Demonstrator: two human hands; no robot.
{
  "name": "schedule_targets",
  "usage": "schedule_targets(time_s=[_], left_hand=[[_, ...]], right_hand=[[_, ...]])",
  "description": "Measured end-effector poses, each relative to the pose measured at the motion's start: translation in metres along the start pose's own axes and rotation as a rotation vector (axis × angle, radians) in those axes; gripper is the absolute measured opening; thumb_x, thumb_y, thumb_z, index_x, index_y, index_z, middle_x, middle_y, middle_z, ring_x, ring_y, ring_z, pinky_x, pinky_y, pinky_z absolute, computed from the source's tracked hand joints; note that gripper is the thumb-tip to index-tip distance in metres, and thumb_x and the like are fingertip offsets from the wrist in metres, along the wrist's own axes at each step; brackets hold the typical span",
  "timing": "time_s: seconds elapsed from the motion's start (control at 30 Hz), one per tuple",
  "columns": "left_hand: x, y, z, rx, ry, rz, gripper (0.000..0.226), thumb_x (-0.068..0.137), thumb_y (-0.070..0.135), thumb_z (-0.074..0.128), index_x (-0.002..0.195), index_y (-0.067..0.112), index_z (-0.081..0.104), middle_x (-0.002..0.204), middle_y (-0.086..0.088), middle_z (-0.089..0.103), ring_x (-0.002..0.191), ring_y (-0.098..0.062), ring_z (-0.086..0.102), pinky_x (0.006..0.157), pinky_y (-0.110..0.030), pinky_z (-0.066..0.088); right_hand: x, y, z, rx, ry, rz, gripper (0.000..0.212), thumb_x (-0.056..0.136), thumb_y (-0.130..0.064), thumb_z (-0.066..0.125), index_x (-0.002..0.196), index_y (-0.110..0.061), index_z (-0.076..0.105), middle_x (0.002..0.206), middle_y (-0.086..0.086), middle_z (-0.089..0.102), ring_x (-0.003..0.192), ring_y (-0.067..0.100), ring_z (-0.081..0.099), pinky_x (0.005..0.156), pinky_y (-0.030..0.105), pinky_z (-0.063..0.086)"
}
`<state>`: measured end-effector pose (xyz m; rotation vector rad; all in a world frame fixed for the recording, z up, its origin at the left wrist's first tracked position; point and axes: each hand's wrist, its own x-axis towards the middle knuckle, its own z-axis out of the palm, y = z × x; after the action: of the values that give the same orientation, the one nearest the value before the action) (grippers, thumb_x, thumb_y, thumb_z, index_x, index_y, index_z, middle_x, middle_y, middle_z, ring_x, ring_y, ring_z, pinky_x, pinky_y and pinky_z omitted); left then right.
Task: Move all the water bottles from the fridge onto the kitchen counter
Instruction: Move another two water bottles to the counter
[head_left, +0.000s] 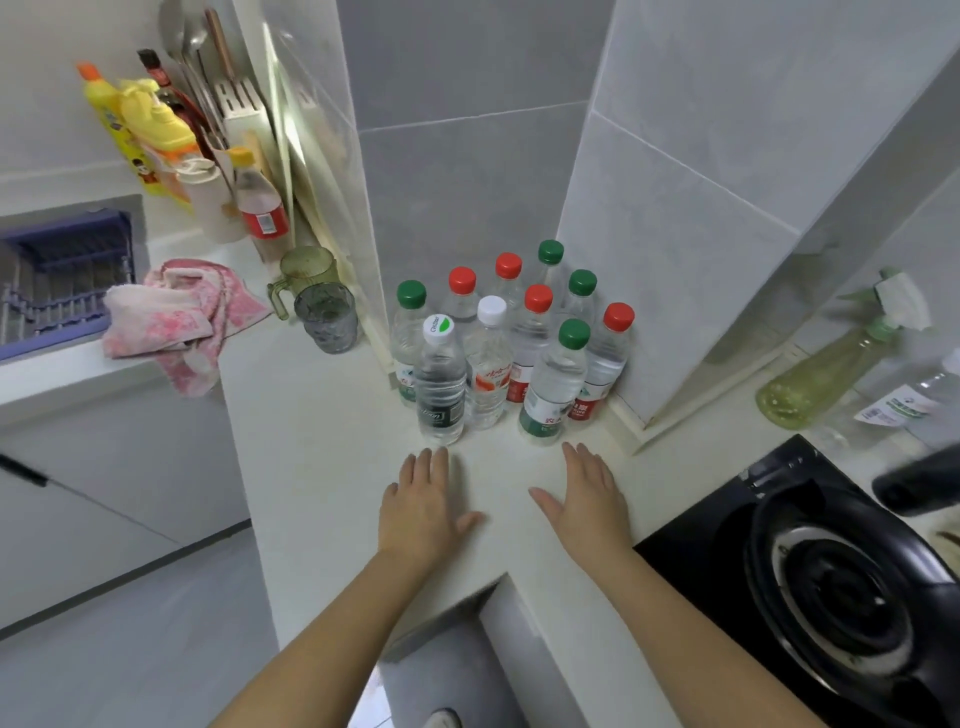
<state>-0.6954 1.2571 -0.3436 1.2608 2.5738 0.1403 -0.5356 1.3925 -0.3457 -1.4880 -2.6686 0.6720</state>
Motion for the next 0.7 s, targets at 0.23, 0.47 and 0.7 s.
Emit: schedule_targets(time_s=[0.23, 0.47, 0.7], left_hand=[[-0.081, -0.051, -0.004, 0.024, 0.087, -0.219, 0.083, 0.095, 0.053, 0.044, 0.155, 0.015, -0.001, 0.162, -0.009, 0.004, 0.149, -0.028, 0.005, 0.117, -0.041, 0.022], [-0.194, -0.066, -0.013, -0.007, 0.206, -0.473, 0.072, 0.094, 0.052, 0.050, 0.149, 0.017, 0.021, 0.162, -0.013, 0.005, 0.149, -0.029, 0.008, 0.117, -0.040, 0.022], [-0.332, -0.081, -0.008, 0.066, 0.233, -0.735, 0.072, 0.095, 0.056, 0.045, 0.149, 0.015, 0.021, 0.156, -0.008, 0.026, 0.148, -0.028, 0.014, 0.119, -0.046, 0.016]], right_hand=[[-0.036, -0.054, 0.006, -0.114, -0.081, -0.204, 0.079, 0.095, -0.060, 0.044, 0.156, -0.022, 0.012, 0.165, 0.003, 0.008, 0.151, 0.024, 0.006, 0.118, 0.041, 0.016], [-0.098, -0.097, 0.017, -0.165, -0.167, -0.501, 0.077, 0.097, -0.059, 0.040, 0.156, -0.022, 0.008, 0.165, 0.002, 0.005, 0.152, 0.024, 0.003, 0.120, 0.044, 0.015], [-0.204, -0.140, 0.040, -0.162, -0.284, -0.797, 0.078, 0.098, -0.057, 0.042, 0.157, -0.022, 0.005, 0.165, 0.002, 0.004, 0.152, 0.025, 0.002, 0.121, 0.045, 0.013]])
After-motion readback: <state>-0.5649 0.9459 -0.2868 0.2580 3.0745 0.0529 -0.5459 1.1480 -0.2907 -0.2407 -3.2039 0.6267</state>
